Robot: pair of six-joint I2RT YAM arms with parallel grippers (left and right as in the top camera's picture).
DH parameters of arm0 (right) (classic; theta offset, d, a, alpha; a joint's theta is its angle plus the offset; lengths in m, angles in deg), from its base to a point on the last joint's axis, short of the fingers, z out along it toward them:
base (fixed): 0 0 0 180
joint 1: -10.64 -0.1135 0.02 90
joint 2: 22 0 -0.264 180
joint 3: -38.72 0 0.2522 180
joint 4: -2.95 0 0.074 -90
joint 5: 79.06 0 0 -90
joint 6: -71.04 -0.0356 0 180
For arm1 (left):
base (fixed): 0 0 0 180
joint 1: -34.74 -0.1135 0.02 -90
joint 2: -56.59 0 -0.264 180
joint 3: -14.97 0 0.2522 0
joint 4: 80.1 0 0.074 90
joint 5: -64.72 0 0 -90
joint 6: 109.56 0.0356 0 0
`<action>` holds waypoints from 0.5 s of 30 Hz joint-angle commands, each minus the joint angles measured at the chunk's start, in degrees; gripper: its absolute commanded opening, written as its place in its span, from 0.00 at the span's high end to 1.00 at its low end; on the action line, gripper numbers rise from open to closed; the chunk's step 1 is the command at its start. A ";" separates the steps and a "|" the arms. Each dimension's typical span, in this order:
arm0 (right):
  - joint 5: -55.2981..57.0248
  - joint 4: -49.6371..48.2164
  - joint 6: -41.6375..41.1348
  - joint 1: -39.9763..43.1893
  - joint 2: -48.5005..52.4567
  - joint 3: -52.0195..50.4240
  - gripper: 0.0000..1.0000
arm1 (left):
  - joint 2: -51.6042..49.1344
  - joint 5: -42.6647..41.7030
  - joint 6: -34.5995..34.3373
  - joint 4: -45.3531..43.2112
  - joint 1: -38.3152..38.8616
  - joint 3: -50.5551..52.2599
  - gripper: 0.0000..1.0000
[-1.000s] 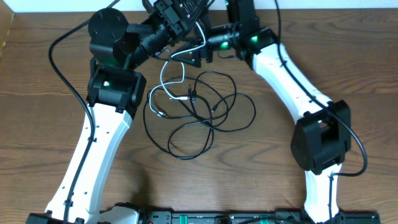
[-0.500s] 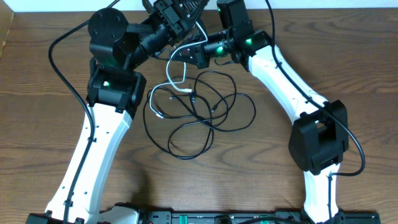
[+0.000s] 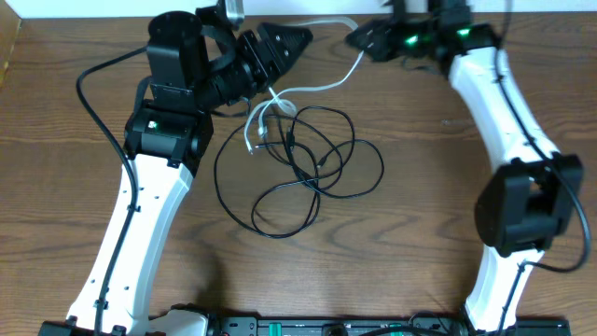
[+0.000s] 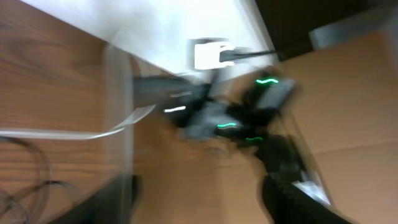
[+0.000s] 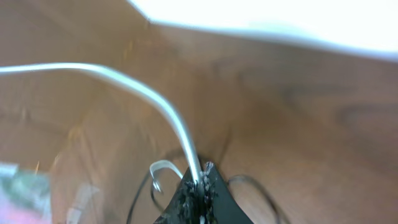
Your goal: Untangle cables
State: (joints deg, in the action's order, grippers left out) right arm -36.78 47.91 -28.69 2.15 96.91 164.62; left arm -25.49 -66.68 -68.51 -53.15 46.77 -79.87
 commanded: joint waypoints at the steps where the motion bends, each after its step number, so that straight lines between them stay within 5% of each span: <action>1: 1.07 -1.68 -8.09 3.76 -5.27 7.41 0.99 | 0.48 7.17 11.98 5.22 -0.31 -0.63 0.12; 9: 1.11 1.38 -11.26 14.71 -7.19 21.24 0.99 | 0.48 16.06 20.57 15.63 -0.31 -0.63 0.06; 15: 3.48 8.24 -12.24 24.98 -7.19 22.10 0.99 | 0.48 24.61 23.30 21.38 -0.28 -0.63 0.05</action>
State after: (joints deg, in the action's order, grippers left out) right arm -35.47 54.27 -39.84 24.34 89.48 186.45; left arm -25.49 -47.69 -48.11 -32.87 46.77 -79.87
